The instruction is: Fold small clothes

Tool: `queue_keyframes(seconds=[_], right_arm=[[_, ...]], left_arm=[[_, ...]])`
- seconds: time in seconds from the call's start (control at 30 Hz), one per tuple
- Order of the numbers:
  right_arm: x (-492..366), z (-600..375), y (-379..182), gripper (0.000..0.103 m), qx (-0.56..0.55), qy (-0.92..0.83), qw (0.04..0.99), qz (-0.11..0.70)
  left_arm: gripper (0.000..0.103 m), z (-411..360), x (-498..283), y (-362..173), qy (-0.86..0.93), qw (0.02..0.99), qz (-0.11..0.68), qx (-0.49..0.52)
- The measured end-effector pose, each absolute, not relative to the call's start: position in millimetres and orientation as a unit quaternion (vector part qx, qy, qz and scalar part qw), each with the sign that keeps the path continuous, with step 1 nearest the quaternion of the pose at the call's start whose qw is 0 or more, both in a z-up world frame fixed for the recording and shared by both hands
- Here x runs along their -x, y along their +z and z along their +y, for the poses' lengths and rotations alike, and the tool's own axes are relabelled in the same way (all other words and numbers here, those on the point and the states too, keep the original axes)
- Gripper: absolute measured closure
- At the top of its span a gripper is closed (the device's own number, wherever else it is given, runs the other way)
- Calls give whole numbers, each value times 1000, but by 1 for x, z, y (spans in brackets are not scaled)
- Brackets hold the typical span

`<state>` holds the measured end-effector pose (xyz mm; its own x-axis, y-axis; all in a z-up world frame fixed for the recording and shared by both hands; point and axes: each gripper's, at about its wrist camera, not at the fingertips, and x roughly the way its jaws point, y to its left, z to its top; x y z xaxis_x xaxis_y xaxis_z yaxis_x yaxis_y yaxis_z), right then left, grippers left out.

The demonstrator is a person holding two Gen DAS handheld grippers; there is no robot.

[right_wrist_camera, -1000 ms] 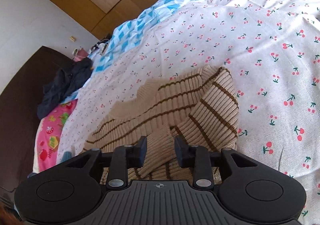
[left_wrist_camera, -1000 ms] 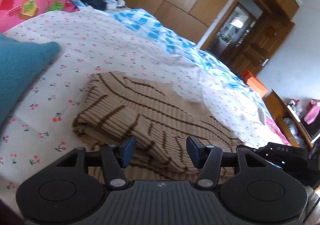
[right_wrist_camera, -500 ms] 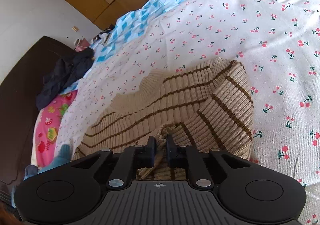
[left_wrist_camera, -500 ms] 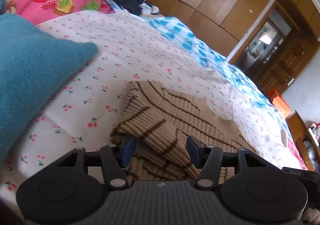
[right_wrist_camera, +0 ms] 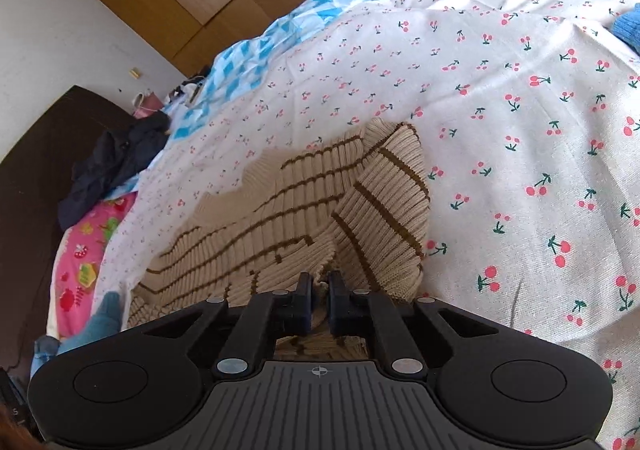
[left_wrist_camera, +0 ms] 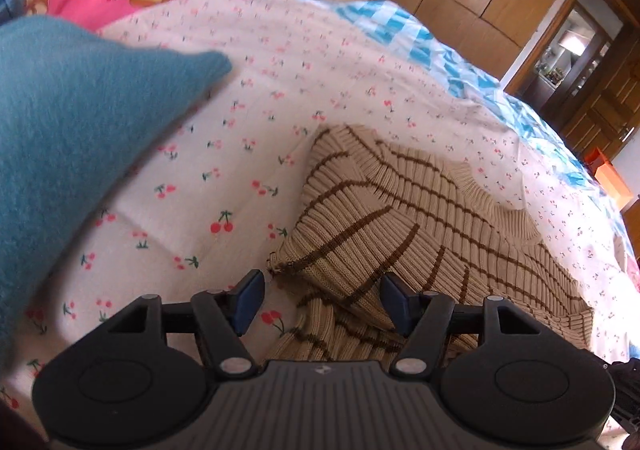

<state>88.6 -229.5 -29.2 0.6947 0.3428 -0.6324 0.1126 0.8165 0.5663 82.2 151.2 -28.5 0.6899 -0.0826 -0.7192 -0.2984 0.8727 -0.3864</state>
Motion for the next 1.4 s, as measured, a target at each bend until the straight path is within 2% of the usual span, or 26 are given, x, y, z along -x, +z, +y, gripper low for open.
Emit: queue_keyframes(seconds=[0.2, 0.37, 0.63, 0.93, 0.97, 1.0, 1.17, 1.3, 1.4], right_arm=[[-93, -228, -10, 95, -274, 65, 892, 354], [-99, -220, -34, 95, -226, 49, 887, 401], [-94, -219, -26, 93, -203, 52, 897, 389], [-85, -237, -24, 99, -245, 45, 893, 375], [-87, -239, -24, 98, -258, 52, 887, 379], [-88, -240, -25, 92, -268, 63, 881, 385], [-93, -243, -28, 83, -292, 65, 872, 387], [-95, -248, -30, 68, -326, 75, 861, 382], [-105, -240, -33, 67, -303, 82, 862, 398]], left_arm=[[36, 150, -77, -25, 56, 895, 370, 243], [35, 147, -82, -30, 56, 890, 391, 229], [35, 146, -79, -27, 55, 893, 383, 230], [34, 147, -77, -22, 46, 898, 367, 239], [34, 148, -76, -23, 46, 898, 366, 241], [34, 148, -76, -23, 46, 897, 366, 242], [34, 148, -76, -24, 46, 897, 367, 242], [34, 148, -77, -24, 45, 896, 369, 242], [34, 147, -78, -24, 45, 896, 368, 242]])
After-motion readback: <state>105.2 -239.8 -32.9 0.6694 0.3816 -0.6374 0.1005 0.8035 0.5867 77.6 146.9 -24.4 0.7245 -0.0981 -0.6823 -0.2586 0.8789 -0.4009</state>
